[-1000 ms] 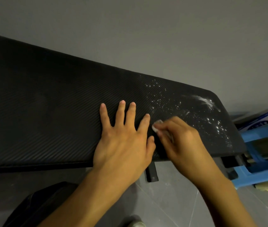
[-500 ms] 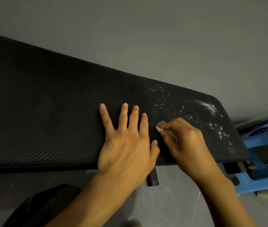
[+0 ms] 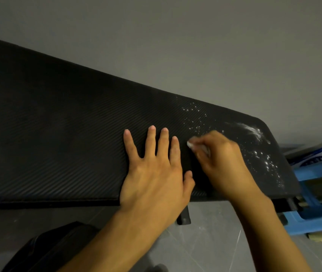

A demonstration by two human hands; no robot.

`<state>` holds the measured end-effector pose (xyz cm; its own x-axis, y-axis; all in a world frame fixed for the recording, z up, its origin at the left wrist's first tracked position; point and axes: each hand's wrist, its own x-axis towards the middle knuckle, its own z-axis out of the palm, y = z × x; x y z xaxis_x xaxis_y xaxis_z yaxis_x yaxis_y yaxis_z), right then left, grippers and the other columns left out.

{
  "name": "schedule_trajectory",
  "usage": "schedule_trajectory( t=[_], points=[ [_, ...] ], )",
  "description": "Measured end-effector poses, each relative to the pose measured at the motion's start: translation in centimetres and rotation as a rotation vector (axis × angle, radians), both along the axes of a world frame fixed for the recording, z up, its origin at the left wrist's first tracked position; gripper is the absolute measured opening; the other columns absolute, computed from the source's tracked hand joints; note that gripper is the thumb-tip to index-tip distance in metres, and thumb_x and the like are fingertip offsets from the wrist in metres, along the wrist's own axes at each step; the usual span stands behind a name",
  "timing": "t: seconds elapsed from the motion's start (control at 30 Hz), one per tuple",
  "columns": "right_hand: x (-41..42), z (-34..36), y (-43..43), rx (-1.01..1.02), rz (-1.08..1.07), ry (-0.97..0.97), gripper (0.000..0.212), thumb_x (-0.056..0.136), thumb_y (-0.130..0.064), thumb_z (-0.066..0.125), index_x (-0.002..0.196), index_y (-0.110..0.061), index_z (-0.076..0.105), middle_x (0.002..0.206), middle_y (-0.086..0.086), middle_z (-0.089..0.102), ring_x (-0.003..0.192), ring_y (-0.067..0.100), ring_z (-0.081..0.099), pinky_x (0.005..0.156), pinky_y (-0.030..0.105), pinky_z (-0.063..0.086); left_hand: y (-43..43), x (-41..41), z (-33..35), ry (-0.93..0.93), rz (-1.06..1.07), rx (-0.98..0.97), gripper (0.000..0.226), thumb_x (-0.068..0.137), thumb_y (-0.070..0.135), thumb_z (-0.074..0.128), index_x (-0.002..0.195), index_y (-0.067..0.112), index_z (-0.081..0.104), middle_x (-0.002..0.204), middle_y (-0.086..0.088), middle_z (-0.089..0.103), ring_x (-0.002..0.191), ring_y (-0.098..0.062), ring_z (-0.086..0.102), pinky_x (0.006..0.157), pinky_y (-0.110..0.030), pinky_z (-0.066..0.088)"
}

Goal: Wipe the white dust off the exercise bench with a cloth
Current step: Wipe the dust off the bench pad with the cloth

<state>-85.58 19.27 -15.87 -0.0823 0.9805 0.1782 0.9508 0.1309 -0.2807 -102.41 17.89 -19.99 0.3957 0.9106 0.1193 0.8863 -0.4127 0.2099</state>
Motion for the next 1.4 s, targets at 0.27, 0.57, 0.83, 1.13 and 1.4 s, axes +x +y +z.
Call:
schedule_trajectory(
  t=[0.27,0.57,0.83,1.13,1.4],
  points=[
    [-1.4,-0.6,2.2,0.034,-0.024,-0.046,0.025,0.101,-0.019,0.057,0.122,-0.013,0.069,0.114,0.003,0.061,0.1,0.017,0.064,0.086,0.031,0.054,0.0,-0.1,0.0,-0.017,-0.01,-0.007,0.08,0.094,0.056,0.02,0.154,0.006,0.04,0.161,-0.023,0.035,0.152,-0.043,0.025,0.113,-0.078,0.009],
    [-1.1,-0.2,6.1,0.005,-0.176,-0.09,0.026,0.103,-0.025,0.053,0.118,-0.011,0.069,0.117,0.01,0.059,0.102,0.027,0.062,0.089,0.046,0.053,0.0,0.0,0.0,-0.025,0.004,-0.012,0.079,0.094,0.056,0.026,0.152,0.006,0.044,0.16,-0.023,0.038,0.151,-0.044,0.028,0.113,-0.078,0.009],
    [-1.9,0.2,1.6,0.01,0.004,-0.065,0.022,0.1,-0.02,0.059,0.117,-0.015,0.072,0.11,0.002,0.065,0.097,0.016,0.066,0.085,0.034,0.056,0.0,0.0,0.1,-0.04,0.003,-0.005,0.078,0.093,0.055,0.029,0.15,0.004,0.047,0.158,-0.024,0.041,0.149,-0.044,0.031,0.113,-0.078,0.012],
    [-3.1,-0.5,8.6,0.0,-0.112,-0.082,0.028,0.103,-0.021,0.051,0.124,-0.01,0.067,0.121,0.013,0.062,0.106,0.028,0.063,0.093,0.044,0.053,0.0,0.1,-0.1,-0.057,0.003,0.0,0.077,0.093,0.054,0.031,0.149,0.004,0.049,0.157,-0.024,0.042,0.149,-0.044,0.032,0.113,-0.078,0.013],
    [-0.7,-0.4,9.5,-0.009,-0.16,-0.059,0.029,0.104,-0.026,0.052,0.122,-0.011,0.068,0.12,0.012,0.064,0.107,0.025,0.064,0.093,0.043,0.054,0.1,0.2,-0.2,-0.069,0.002,-0.014,0.077,0.092,0.054,0.036,0.147,0.003,0.05,0.155,-0.025,0.044,0.148,-0.045,0.034,0.112,-0.079,0.013]
  ],
)
